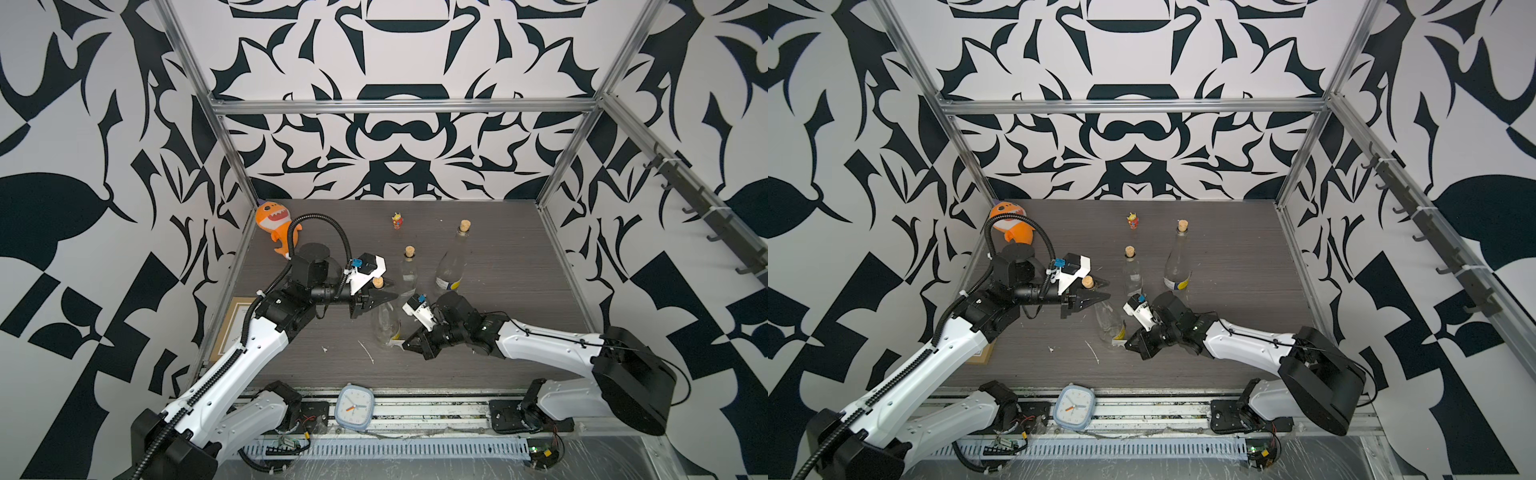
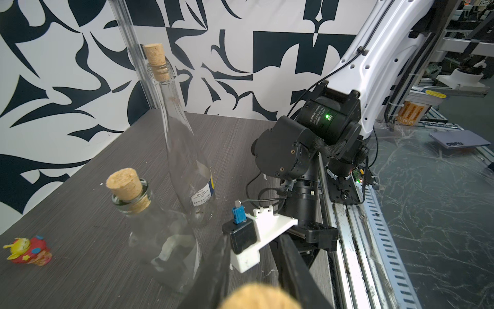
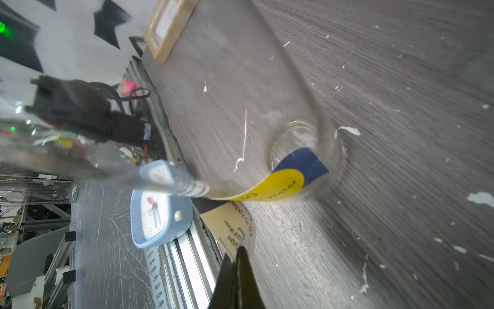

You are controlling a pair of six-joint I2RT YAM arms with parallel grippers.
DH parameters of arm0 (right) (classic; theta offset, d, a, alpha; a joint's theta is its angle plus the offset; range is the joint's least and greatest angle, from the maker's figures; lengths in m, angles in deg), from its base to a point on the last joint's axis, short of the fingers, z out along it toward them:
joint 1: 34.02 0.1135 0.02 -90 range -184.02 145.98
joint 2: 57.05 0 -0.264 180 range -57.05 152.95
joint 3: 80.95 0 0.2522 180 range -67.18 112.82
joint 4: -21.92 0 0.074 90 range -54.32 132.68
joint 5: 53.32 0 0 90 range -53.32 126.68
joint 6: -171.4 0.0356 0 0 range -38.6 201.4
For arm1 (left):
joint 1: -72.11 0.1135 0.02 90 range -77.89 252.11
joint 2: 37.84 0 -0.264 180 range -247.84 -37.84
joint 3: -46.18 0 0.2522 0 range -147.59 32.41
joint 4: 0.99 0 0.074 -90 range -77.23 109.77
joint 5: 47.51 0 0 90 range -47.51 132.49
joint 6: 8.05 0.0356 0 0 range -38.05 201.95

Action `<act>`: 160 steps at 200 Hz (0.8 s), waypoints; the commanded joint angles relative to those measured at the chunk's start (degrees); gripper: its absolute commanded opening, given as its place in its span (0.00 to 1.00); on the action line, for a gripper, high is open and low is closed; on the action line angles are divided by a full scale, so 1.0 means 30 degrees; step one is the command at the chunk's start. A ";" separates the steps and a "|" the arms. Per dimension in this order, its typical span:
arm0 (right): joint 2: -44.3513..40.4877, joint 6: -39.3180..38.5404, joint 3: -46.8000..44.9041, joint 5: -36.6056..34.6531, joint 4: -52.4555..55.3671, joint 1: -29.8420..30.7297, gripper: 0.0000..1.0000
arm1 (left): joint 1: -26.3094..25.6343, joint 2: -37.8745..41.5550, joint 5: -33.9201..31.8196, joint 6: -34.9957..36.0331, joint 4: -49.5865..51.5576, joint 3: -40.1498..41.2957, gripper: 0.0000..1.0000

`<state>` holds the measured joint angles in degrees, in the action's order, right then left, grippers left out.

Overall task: Remove the label from the bottle
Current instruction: Tear open the label from the bottle.

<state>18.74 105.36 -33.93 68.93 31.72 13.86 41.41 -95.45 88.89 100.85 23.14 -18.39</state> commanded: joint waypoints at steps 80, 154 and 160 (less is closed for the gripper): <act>-0.2363 0.0208 -0.0597 -0.0518 0.3886 -0.2093 0.00 | -0.1281 -0.0747 -0.2224 0.1525 0.2710 -0.0822 0.00; -0.3700 -0.0338 -0.0449 -0.0380 0.5689 -0.2922 0.00 | -0.1634 -0.0172 -0.2955 0.1586 0.3563 -0.1126 0.00; -0.3655 -0.0587 -0.0394 -0.0225 0.5754 -0.2922 0.00 | -0.1633 -0.0114 -0.2892 0.1554 0.3564 -0.1139 0.00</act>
<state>8.84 105.32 -35.44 67.94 46.38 5.47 36.67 -96.67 81.69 104.39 28.28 -21.47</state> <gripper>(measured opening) 0.043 0.312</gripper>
